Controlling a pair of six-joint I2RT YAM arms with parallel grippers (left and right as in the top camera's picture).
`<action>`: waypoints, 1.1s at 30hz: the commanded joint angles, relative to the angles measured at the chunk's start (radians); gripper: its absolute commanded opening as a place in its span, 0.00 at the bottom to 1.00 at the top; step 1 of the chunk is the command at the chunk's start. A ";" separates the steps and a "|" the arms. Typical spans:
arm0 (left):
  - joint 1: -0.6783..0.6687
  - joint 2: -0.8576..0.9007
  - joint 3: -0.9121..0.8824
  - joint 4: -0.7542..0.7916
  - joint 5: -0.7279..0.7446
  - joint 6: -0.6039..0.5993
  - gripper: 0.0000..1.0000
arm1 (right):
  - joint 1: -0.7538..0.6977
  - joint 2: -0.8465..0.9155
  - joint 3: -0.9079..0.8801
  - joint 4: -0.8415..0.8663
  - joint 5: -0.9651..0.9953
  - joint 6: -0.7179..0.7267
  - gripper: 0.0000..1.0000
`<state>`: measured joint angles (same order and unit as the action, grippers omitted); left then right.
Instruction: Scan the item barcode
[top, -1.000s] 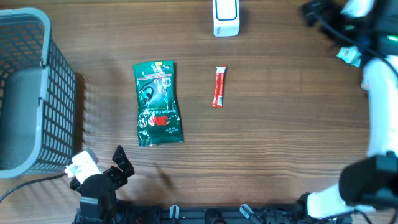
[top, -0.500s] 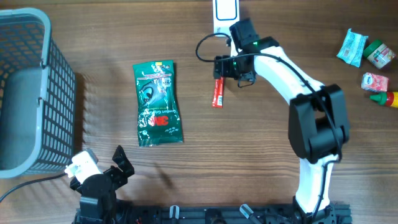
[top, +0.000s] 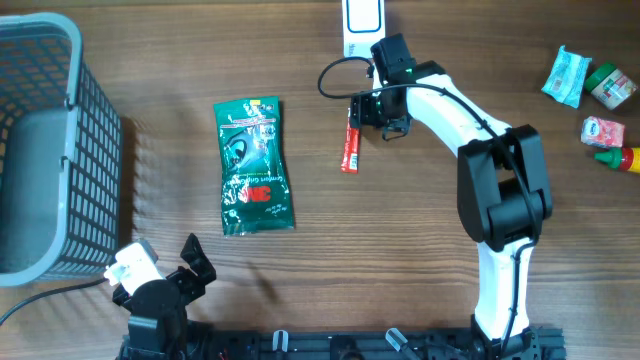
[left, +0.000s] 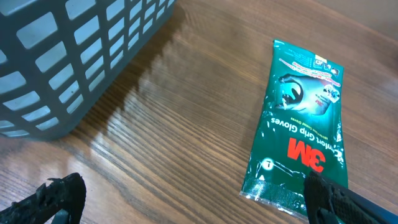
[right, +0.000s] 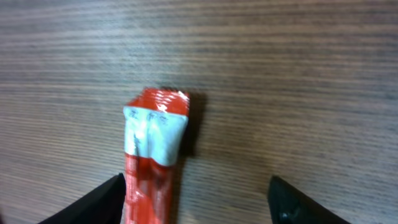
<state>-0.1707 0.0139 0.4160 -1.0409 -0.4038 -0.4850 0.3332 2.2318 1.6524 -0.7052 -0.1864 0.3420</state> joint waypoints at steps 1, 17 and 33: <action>0.005 -0.007 -0.005 0.002 -0.013 -0.010 1.00 | 0.015 0.116 -0.026 -0.012 -0.043 0.000 0.66; 0.005 -0.007 -0.005 0.002 -0.013 -0.010 1.00 | 0.174 0.119 -0.026 -0.088 0.280 0.005 0.45; 0.005 -0.007 -0.005 0.002 -0.013 -0.010 1.00 | 0.083 -0.069 0.022 -0.371 0.457 0.284 0.04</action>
<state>-0.1707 0.0139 0.4160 -1.0409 -0.4038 -0.4850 0.4759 2.2440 1.7020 -1.0168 0.1593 0.4519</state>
